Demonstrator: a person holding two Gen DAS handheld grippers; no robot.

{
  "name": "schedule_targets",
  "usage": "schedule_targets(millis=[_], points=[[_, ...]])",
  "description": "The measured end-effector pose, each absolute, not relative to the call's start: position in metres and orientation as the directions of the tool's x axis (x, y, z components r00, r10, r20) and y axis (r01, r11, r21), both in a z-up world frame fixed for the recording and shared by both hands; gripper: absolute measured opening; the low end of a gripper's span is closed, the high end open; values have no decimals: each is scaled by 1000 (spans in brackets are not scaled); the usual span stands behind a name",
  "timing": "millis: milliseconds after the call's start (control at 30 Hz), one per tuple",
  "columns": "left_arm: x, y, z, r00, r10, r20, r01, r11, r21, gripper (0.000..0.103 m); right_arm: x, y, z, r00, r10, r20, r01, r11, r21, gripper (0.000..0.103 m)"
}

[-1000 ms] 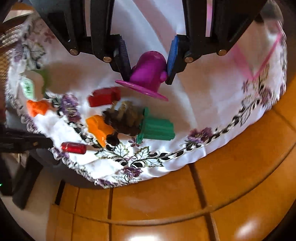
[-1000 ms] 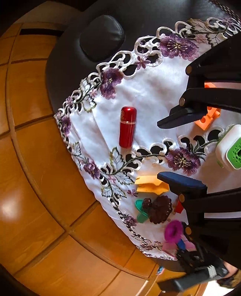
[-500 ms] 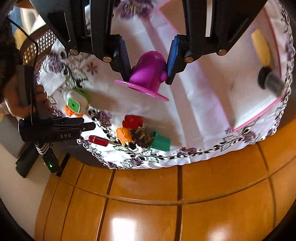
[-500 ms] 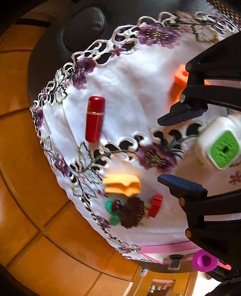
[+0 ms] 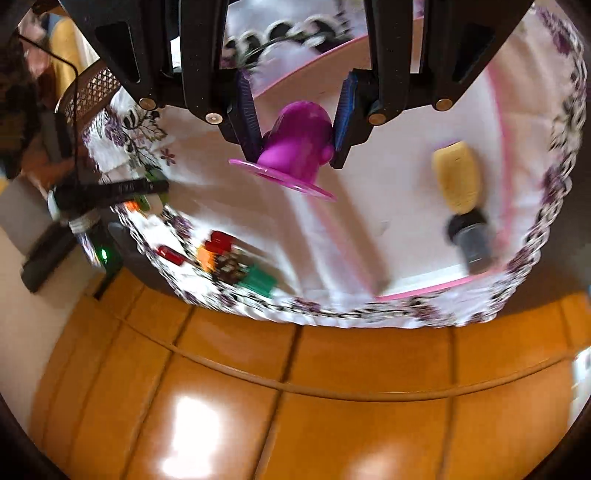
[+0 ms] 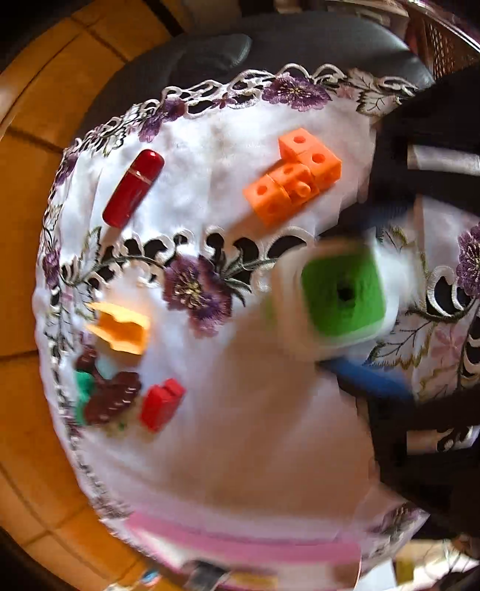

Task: Organize rigid objects
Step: 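Carry suction cup into tray with left tool while right tool grasps green plug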

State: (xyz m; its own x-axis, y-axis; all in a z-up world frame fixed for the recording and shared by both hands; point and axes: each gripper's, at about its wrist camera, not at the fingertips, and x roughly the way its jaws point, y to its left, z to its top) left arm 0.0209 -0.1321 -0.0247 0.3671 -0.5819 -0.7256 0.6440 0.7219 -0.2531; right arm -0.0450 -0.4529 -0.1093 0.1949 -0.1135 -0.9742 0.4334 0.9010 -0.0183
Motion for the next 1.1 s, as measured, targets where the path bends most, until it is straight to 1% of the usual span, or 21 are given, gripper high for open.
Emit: schedule_targets(millis=[67,133,233,367,467,667,800,1000,1100], points=[[27,-108,-26,397,-564,-724,598,757,-262,37,-42,-444,-109,203,-168,-965,425,903,-68,52],[32,-85,-28,426,-542,-724,549,791,-269,37,-40,-440,-109,239,-157,-958,426,904,-42,53],[39,-52,-32,469,-502,-727,472,838,-275,37,-39,-441,-113,298,-108,-948,442,896,36,53],[43,-18,-40,506,-456,-732,384,879,-283,37,-41,-439,-113,310,-109,-944,438,898,41,53],[42,-9,-43,532,-416,-738,350,901,-256,37,-41,-436,-113,315,-122,-941,431,902,27,53],[36,-22,-37,532,-431,-729,388,889,-242,37,-42,-425,-117,320,-152,-935,410,912,-8,52],[28,-46,-36,518,-436,-736,444,873,-204,37,-40,-421,-118,322,-162,-933,399,917,-21,52],[20,-83,-31,488,-468,-737,528,831,-178,37,-42,-416,-117,324,-167,-931,394,919,-27,52],[28,-98,-27,473,-493,-730,552,812,-191,37,-43,-409,-114,327,-169,-930,384,923,-32,52]])
